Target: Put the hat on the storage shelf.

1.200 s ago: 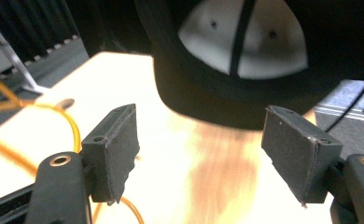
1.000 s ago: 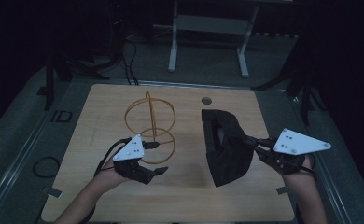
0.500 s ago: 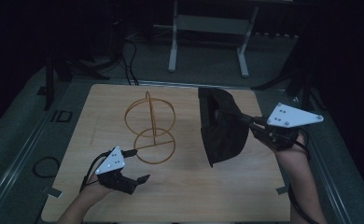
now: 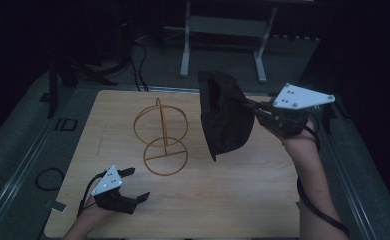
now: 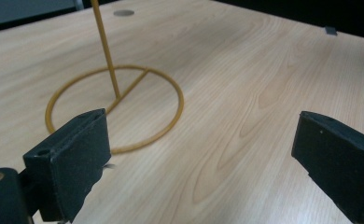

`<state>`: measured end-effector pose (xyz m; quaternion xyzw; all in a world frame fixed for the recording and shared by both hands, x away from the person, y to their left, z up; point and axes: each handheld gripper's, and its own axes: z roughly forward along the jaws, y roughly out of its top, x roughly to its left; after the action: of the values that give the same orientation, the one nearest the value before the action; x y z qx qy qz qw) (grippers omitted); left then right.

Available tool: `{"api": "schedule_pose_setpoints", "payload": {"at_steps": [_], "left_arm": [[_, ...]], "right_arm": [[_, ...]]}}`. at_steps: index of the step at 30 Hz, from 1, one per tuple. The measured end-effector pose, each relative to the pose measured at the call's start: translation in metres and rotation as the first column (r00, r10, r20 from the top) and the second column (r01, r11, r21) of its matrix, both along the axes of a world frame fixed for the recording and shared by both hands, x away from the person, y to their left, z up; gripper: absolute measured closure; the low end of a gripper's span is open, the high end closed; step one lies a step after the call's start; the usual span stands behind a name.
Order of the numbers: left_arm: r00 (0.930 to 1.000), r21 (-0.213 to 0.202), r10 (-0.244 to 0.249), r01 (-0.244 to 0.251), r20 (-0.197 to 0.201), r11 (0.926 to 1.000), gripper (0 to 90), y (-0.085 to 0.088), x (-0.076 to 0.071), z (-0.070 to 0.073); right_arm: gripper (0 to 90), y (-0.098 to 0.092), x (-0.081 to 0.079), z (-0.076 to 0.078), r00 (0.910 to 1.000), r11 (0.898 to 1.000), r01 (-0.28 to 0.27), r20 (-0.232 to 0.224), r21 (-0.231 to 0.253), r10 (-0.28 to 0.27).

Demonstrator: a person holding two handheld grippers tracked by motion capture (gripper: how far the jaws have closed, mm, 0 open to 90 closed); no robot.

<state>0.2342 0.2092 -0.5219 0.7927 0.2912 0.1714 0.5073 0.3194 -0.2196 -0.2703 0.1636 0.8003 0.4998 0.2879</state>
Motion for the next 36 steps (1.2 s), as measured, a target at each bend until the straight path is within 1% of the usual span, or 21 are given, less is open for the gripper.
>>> {"api": "schedule_pose_setpoints", "payload": {"at_steps": [3,4,5,7,8,9,10,11,13,14,18,21,26,30,33,34,36], "left_arm": [[1.0000,-0.002,0.006,-0.006,0.000,1.0000,4.9,0.001,-0.001,-0.002],[0.9999,-0.010,0.016,-0.016,-0.004,0.9998,4.9,0.004,-0.002,-0.005],[0.9996,-0.010,0.029,-0.029,-0.002,0.9995,4.9,0.006,-0.003,-0.008],[0.9993,-0.015,0.035,-0.036,-0.009,0.9993,5.0,0.008,-0.004,-0.012],[0.9993,-0.015,0.035,-0.036,-0.009,0.9993,4.9,0.008,-0.004,-0.012],[0.9991,-0.013,0.040,-0.041,-0.012,0.9991,4.9,0.009,-0.005,-0.015],[0.9991,-0.010,0.042,-0.042,-0.010,0.9991,4.9,0.009,-0.005,-0.016],[0.9990,-0.014,0.043,-0.043,-0.010,0.9990,4.9,0.010,-0.006,-0.017],[0.9988,-0.019,0.044,-0.045,-0.022,0.9988,4.9,0.011,-0.005,-0.019],[0.9987,-0.015,0.047,-0.047,-0.020,0.9988,4.9,0.012,-0.006,-0.019],[0.9981,-0.025,0.056,-0.056,-0.024,0.9981,5.0,0.015,-0.005,-0.021],[0.9978,-0.025,0.060,-0.061,-0.026,0.9978,5.0,0.016,-0.004,-0.022],[0.9974,-0.025,0.067,-0.067,-0.027,0.9974,5.0,0.017,-0.004,-0.024],[0.9974,-0.021,0.070,-0.070,-0.019,0.9973,5.1,0.017,-0.004,-0.024],[0.9972,-0.024,0.072,-0.073,-0.018,0.9971,5.2,0.018,-0.004,-0.024],[0.9972,-0.023,0.072,-0.073,-0.018,0.9971,5.2,0.018,-0.004,-0.024],[0.9972,-0.024,0.073,-0.073,-0.020,0.9970,5.2,0.018,-0.004,-0.024]], "right_arm": [[88.6,0.003,0.002,0.002,1.0000,1.000,-0.002,0.000,-0.003,0.002],[88.6,0.007,0.003,0.004,1.0000,1.000,-0.004,0.004,-0.004,0.004],[88.6,0.017,0.007,0.008,0.9999,1.000,-0.012,0.004,-0.015,0.012],[88.6,0.025,0.010,0.010,0.9998,1.000,-0.020,0.004,-0.022,0.020],[88.6,0.025,0.010,0.010,0.9998,1.000,-0.020,0.004,-0.022,0.020],[88.6,0.029,0.012,0.011,0.9997,0.999,-0.024,0.003,-0.025,0.024],[88.6,0.037,0.014,0.012,0.9994,0.999,-0.036,0.000,-0.031,0.036],[88.6,0.041,0.016,0.013,0.9991,0.999,-0.041,-0.002,-0.033,0.041],[88.6,0.049,0.019,0.014,0.9986,0.998,-0.052,-0.007,-0.031,0.052],[88.6,0.052,0.020,0.015,0.9984,0.998,-0.056,-0.012,-0.033,0.056],[88.6,0.068,0.026,0.014,0.9968,0.996,-0.075,-0.029,-0.040,0.074],[88.6,0.082,0.029,0.011,0.9959,0.995,-0.082,-0.043,-0.060,0.080],[88.5,0.099,0.035,0.004,0.9926,0.991,-0.102,-0.075,-0.086,0.096],[88.5,0.112,0.039,-0.005,0.9903,0.987,-0.110,-0.098,-0.115,0.099],[88.5,0.120,0.042,-0.011,0.9897,0.985,-0.105,-0.111,-0.138,0.090],[88.6,0.123,0.043,-0.014,0.9879,0.983,-0.110,-0.124,-0.146,0.092],[88.6,0.128,0.045,-0.018,0.9882,0.981,-0.103,-0.129,-0.165,0.082]]}}
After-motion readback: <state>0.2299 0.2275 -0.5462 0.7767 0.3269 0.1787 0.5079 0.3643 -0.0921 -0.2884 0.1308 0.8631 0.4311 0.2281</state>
